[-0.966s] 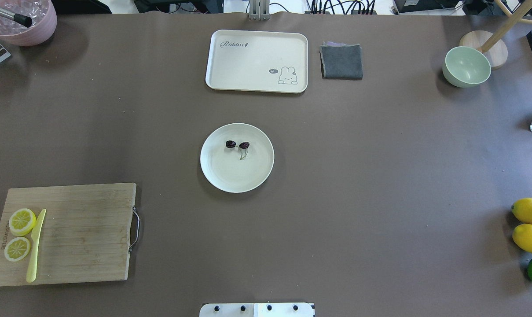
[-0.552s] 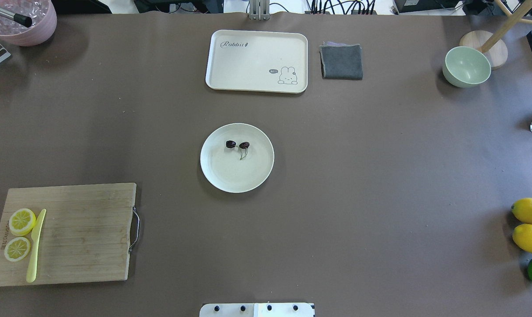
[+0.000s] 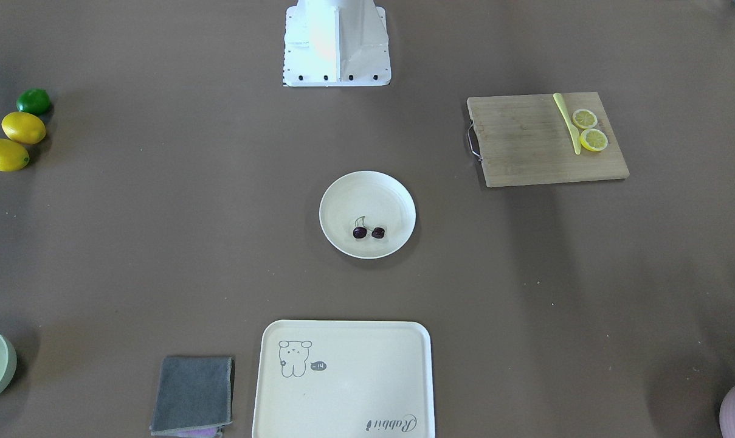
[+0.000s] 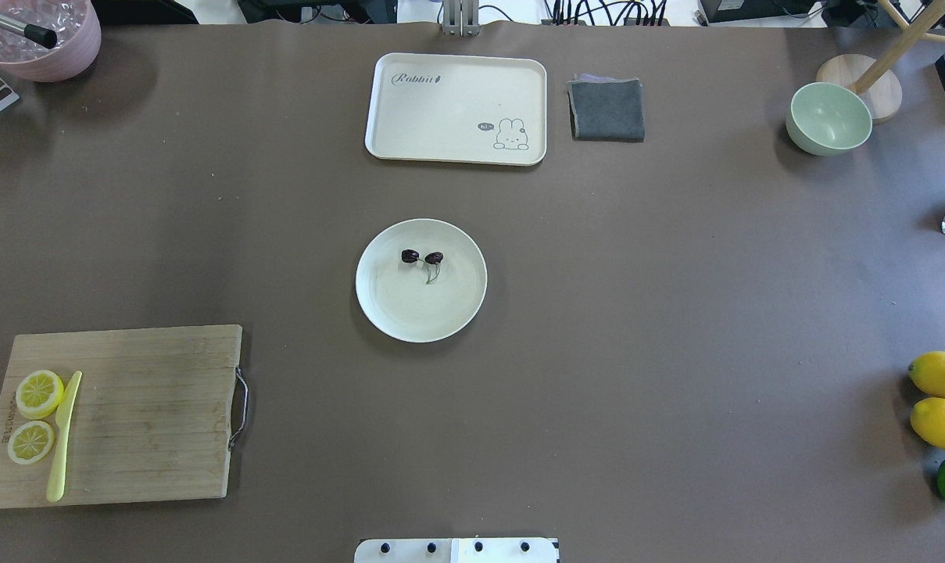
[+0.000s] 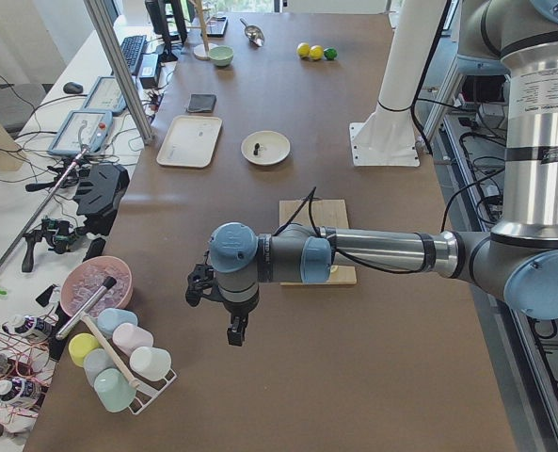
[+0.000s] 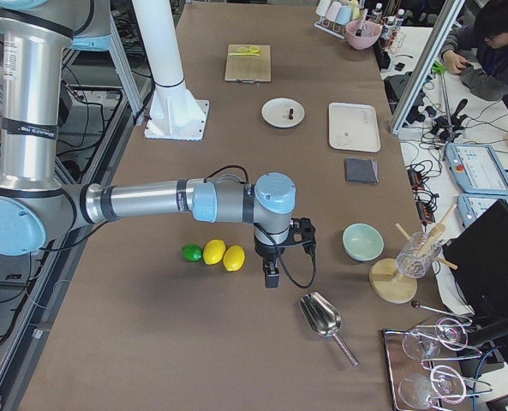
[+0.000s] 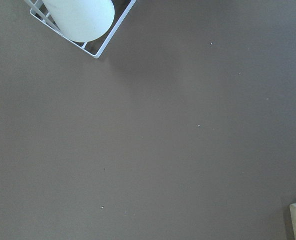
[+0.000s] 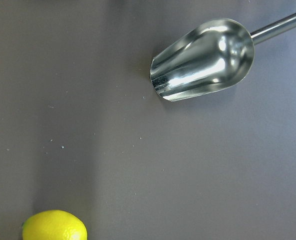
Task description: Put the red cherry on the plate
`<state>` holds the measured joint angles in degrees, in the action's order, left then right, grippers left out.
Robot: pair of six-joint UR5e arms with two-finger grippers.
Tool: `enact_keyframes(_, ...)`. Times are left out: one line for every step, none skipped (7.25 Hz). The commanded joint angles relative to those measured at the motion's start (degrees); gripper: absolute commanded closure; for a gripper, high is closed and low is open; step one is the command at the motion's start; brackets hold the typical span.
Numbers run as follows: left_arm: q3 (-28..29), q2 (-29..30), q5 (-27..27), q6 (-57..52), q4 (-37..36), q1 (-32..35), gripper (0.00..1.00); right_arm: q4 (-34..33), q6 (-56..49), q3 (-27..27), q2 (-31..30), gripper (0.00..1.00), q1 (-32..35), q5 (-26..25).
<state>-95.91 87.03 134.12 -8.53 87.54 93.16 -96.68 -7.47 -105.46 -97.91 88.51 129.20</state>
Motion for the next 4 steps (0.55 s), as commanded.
enact_keyframes(0.02,-0.02,-0.09,0.0,-0.09,0.0,0.02,0.09,0.0,-0.01,0.0,0.0,-0.09,0.0)
enact_keyframes(0.02,-0.02,-0.09,0.0,-0.09,0.0,0.02,0.09,0.0,-0.01,0.0,0.0,-0.17,0.0)
enact_keyframes(0.11,-0.02,-0.09,0.0,-0.09,0.0,0.02,0.09,0.08,-0.01,0.0,0.0,-0.26,0.0)
enact_keyframes(0.11,-0.02,0.0,0.0,-0.09,0.0,0.02,0.09,0.09,-0.01,0.0,0.0,-0.52,0.0)
